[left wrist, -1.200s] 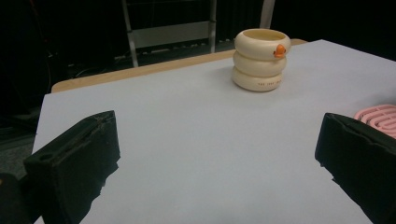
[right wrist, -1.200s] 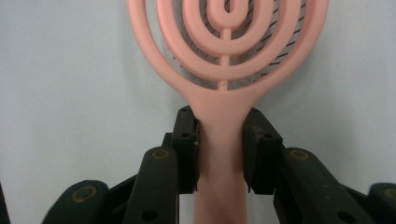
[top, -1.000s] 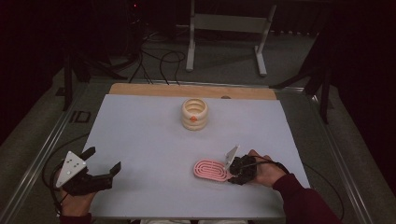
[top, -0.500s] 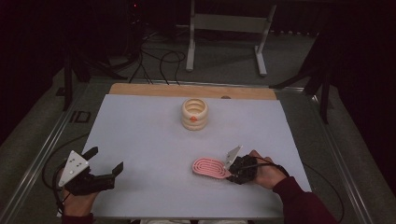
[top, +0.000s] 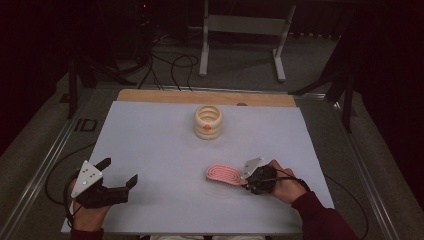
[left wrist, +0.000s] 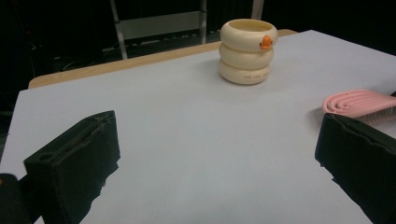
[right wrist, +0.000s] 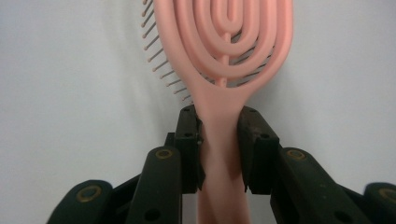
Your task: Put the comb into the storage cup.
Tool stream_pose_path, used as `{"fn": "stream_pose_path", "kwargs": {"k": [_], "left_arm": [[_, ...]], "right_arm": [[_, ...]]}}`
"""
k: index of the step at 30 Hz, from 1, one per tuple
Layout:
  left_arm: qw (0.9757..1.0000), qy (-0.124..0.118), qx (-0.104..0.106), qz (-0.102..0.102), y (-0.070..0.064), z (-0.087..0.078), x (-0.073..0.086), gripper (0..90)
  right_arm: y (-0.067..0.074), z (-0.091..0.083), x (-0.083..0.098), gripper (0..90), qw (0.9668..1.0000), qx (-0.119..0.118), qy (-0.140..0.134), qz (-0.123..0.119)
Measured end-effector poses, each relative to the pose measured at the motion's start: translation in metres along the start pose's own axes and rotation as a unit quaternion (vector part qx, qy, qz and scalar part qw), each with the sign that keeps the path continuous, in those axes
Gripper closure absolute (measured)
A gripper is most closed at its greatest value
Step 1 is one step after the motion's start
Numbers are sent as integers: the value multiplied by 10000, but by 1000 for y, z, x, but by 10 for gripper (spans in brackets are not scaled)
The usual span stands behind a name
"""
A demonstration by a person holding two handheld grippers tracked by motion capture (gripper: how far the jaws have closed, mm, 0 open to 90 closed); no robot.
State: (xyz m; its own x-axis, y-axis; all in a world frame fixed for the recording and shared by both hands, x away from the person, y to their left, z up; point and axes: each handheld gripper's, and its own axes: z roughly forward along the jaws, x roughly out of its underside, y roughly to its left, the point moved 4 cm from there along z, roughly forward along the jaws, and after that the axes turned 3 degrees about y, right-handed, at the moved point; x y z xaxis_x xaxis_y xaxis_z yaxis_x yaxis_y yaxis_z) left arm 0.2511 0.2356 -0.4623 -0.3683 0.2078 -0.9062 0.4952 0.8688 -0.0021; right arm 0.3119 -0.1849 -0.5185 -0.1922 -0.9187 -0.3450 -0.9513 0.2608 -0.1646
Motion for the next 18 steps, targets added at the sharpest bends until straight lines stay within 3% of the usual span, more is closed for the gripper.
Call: {"fn": "stream_pose_path", "kwargs": {"k": [3, 5, 7, 18], "left_arm": [[10000, 8, 17, 0, -1, 1, 0, 4], [10000, 26, 19, 15, -1, 2, 0, 4], [10000, 29, 21, 15, -1, 2, 1, 4], [10000, 16, 30, 8, -1, 2, 0, 4]], "right_arm": [[1, 0, 1, 724, 10000, 31, 15, 91], [0, 3, 3, 728, 10000, -56, 39, 6], [1, 5, 3, 731, 9999, -87, 77, 108], [-2, 12, 4, 737, 9988, -341, 306, 189]]}}
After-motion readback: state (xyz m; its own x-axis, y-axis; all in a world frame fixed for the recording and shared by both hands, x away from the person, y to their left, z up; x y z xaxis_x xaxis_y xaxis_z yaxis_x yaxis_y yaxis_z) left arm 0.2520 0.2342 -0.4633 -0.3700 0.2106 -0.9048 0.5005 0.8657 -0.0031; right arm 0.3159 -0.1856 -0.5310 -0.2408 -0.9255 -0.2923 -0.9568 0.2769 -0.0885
